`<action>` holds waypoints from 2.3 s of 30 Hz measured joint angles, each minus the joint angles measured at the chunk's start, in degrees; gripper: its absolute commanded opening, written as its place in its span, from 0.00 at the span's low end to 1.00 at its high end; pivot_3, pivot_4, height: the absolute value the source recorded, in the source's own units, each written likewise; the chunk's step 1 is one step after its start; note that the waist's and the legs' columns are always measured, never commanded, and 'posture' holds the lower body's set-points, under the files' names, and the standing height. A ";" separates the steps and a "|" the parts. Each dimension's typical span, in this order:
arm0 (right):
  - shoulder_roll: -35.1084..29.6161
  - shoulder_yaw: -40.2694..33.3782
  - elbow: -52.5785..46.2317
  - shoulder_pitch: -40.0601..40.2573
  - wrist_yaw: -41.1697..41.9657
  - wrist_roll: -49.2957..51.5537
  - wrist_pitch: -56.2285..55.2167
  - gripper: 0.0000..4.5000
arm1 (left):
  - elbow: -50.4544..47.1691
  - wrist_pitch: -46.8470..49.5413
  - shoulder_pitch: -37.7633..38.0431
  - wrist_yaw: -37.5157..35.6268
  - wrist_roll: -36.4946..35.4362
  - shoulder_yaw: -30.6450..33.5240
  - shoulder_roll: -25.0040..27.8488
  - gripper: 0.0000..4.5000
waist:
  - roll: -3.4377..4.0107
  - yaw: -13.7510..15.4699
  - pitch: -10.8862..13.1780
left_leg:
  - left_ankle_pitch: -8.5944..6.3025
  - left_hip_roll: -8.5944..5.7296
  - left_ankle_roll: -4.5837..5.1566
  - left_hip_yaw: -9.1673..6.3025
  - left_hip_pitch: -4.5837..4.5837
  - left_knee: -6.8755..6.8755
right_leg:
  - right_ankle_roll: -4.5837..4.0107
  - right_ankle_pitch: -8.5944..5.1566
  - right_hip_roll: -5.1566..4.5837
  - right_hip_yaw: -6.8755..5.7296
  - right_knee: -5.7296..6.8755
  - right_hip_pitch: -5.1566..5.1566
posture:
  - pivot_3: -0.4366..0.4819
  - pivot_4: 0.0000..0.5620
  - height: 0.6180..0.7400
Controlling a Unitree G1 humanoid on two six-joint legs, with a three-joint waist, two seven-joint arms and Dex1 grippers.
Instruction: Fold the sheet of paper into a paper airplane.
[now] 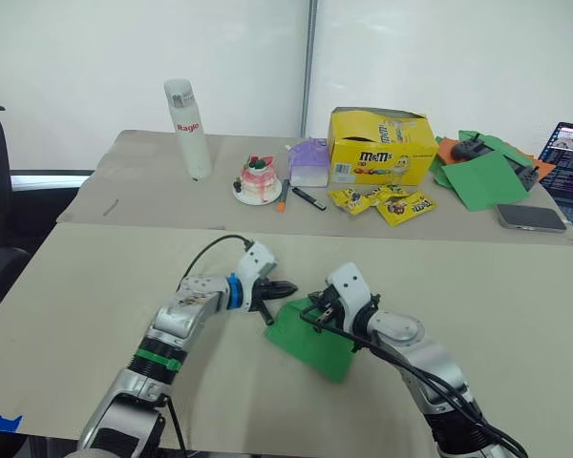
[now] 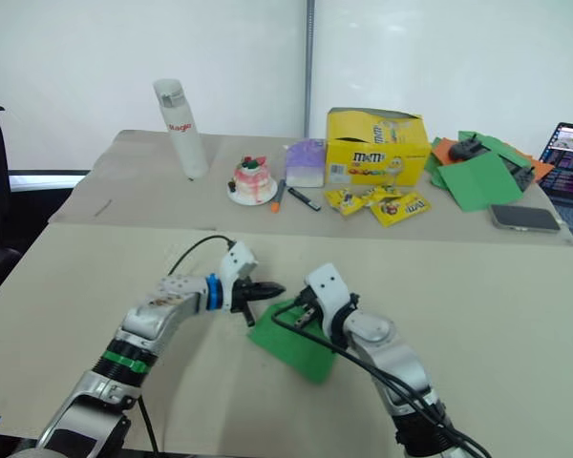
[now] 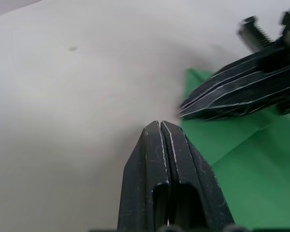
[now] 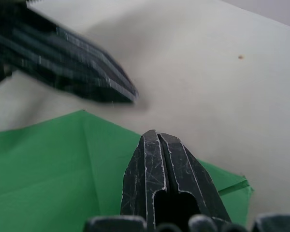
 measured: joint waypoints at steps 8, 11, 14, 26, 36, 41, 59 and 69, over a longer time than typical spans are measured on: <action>-0.30 -5.58 -2.64 1.90 -2.53 0.53 0.82 0.00 | 1.02 -2.39 -0.35 -3.46 1.87 -3.32 -0.20 0.01 | 0.00 0.12 0.00 | 0.00 0.00 0.00 0.00 0.00 0.01 | 0.01 0.00 0.00 0.00 0.01 0.01 | 0.48 0.27 0.85; -3.35 -8.74 -6.13 1.90 -1.45 1.85 2.48 0.00 | 2.04 -3.32 -1.19 -4.33 2.70 -3.87 -0.27 0.01 | 0.01 0.28 0.00 | 0.00 -0.02 0.00 -0.01 0.01 0.01 | 0.01 -0.01 -0.01 -0.01 -0.01 0.02 | 0.48 0.27 0.85; -10.46 -12.25 -10.31 3.63 2.67 4.32 5.59 0.00 | 2.96 -3.84 -1.52 -4.81 2.88 -3.97 -0.67 0.01 | 0.01 0.61 0.00 | -0.01 -0.03 0.01 -0.01 0.00 0.01 | 0.01 -0.01 -0.01 -0.03 -0.08 0.05 | 0.48 0.27 0.85; -24.59 -7.84 -13.49 12.25 14.11 5.95 1.84 0.00 | 5.57 -5.55 -2.45 -5.88 3.77 -4.09 -1.57 0.01 | -0.04 0.67 -0.02 | -0.02 -0.09 0.05 -0.03 0.06 0.02 | 0.05 -0.03 0.05 0.00 -0.09 0.12 | 0.48 0.27 0.85; -22.58 -4.78 -1.17 6.73 18.92 4.01 -12.71 0.00 | 4.30 -5.36 -2.08 -4.74 4.92 -4.24 -1.71 0.01 | -0.06 0.74 -0.05 | -0.01 -0.09 0.06 -0.02 0.13 0.05 | 0.04 -0.02 0.06 0.01 -0.07 0.19 | 0.48 0.27 0.85; -21.29 -5.16 3.85 5.21 24.25 6.40 -17.31 0.00 | 3.04 -4.54 -1.55 -3.98 5.17 -4.32 -1.89 0.01 | -0.05 0.86 -0.06 | -0.01 -0.08 0.06 -0.02 0.10 0.05 | 0.04 -0.01 0.06 0.01 -0.08 0.18 | 0.48 0.27 0.85; -11.41 -4.38 8.88 1.48 24.15 10.35 -16.66 0.00 | 1.16 -3.47 -0.79 -2.92 5.55 -4.38 -1.82 0.01 | 0.00 0.84 -0.07 | -0.01 -0.04 0.06 -0.02 0.10 0.05 | 0.02 -0.01 0.05 0.01 -0.03 0.14 | 0.48 0.27 0.85; -9.09 -3.11 13.77 -2.50 22.13 7.01 -17.01 0.00 | 2.52 -4.62 -1.81 -8.45 4.57 -3.09 2.64 0.01 | 0.01 0.19 -0.07 | -0.01 0.00 0.06 -0.02 0.12 0.03 | 0.00 -0.01 0.15 0.01 0.04 0.09 | 0.48 0.27 0.85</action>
